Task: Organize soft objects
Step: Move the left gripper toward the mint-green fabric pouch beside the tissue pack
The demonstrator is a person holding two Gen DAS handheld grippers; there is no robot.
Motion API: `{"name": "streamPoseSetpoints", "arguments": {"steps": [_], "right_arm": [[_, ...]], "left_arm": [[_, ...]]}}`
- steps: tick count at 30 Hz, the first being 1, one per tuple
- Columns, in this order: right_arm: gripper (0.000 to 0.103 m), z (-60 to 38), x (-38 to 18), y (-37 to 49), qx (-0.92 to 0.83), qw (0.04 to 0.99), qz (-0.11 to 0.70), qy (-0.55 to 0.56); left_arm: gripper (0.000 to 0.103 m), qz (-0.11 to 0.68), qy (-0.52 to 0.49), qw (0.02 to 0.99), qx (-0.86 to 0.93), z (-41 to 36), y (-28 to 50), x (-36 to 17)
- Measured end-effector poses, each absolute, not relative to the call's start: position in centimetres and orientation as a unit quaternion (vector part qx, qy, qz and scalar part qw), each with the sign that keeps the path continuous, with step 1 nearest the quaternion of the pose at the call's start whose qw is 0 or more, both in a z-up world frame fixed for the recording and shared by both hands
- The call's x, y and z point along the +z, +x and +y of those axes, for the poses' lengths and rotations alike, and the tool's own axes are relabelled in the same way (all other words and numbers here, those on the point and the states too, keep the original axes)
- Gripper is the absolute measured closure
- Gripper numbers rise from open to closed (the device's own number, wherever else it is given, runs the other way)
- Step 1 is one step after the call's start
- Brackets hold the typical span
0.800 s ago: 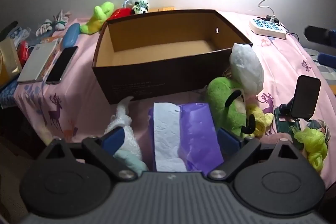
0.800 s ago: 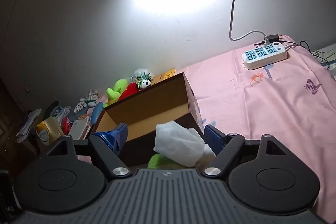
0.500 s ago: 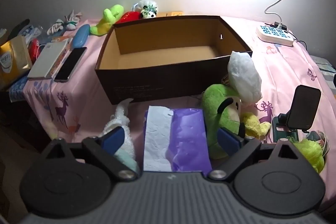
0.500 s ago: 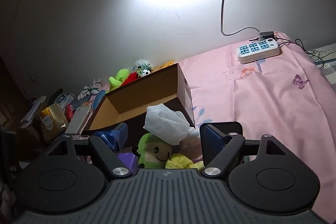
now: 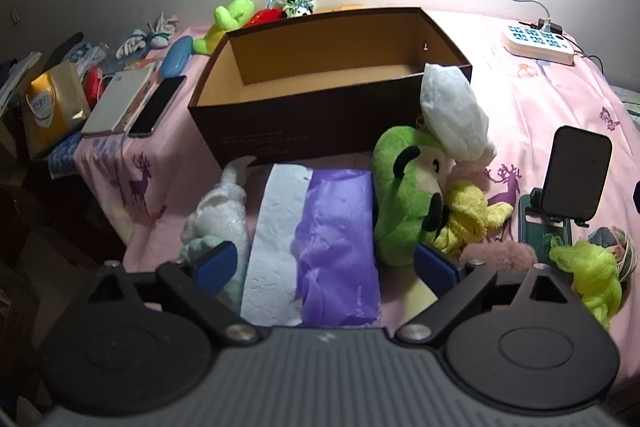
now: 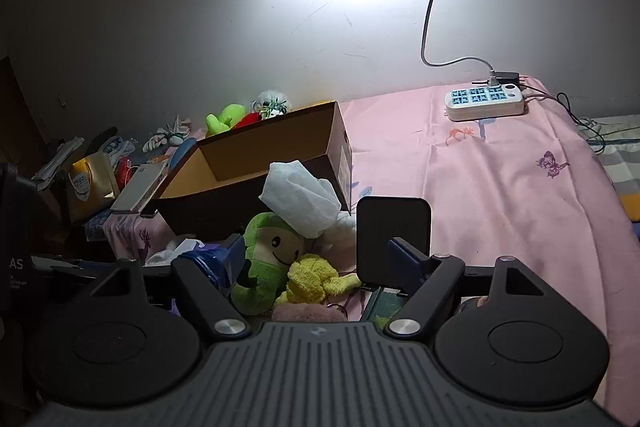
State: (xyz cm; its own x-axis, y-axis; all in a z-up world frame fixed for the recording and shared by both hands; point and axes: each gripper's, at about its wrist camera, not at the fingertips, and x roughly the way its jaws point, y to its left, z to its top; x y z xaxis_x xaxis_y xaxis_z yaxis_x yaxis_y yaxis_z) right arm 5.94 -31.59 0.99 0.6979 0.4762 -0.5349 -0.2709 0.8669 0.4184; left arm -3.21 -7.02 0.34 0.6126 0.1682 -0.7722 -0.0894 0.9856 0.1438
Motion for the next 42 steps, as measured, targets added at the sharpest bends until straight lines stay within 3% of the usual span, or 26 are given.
{"name": "streamPoseSetpoints", "arguments": {"steps": [15, 29, 42], "right_arm": [[0.047, -29.8, -0.9, 4.9, 0.278, 0.883, 0.345, 0.156], [0.067, -29.8, -2.4, 5.2, 0.295, 0.865, 0.370, 0.165], [0.073, -28.2, -3.7, 6.1, 0.311, 0.842, 0.399, 0.190]], "left_arm": [[0.008, 0.497, 0.027, 0.861, 0.107, -6.8, -5.7, -2.0], [0.008, 0.519, 0.025, 0.845, 0.129, -6.5, -6.5, -3.1], [0.008, 0.504, -0.049, 0.846, 0.167, 0.7, -8.0, -3.2]]}}
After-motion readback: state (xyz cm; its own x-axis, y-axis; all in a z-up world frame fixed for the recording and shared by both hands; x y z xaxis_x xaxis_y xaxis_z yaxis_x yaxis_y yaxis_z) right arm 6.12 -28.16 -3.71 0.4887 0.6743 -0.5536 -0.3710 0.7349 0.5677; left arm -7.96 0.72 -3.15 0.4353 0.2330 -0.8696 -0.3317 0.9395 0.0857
